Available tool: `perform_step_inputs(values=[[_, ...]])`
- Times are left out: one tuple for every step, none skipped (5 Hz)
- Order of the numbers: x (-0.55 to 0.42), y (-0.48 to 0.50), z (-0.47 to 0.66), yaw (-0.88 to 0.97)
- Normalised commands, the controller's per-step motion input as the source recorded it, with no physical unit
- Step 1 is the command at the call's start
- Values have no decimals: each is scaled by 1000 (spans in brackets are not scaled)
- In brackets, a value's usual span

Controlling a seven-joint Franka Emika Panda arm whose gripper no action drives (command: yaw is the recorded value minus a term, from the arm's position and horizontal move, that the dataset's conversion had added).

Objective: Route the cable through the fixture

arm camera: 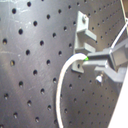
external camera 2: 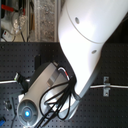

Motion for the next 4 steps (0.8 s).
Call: perform_step_inputs(values=[[140,255,146,717],[270,182,205,640],[227,101,158,611],[52,144,149,520]])
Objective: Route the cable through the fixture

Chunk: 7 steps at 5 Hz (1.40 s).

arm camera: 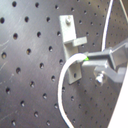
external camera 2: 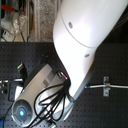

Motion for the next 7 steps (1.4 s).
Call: perform_step_inputs(values=[[13,143,129,371],[27,98,72,283],[-20,197,102,257],[-22,151,96,183],[-22,81,51,86],[-37,30,60,43],[-148,82,210,11]])
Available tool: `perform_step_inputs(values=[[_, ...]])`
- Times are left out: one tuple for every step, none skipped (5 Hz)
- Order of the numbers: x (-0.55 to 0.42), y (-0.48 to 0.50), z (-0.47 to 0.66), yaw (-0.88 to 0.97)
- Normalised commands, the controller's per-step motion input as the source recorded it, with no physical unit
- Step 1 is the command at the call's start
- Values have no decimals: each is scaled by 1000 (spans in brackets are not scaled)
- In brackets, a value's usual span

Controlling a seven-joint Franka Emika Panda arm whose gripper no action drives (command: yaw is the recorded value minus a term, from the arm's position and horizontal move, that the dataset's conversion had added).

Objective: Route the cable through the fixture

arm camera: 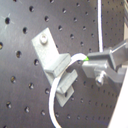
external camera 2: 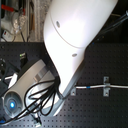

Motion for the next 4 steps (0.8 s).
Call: perform_step_inputs(values=[[-43,25,129,20],[0,0,0,6],[-165,95,299,0],[-153,91,372,9]])
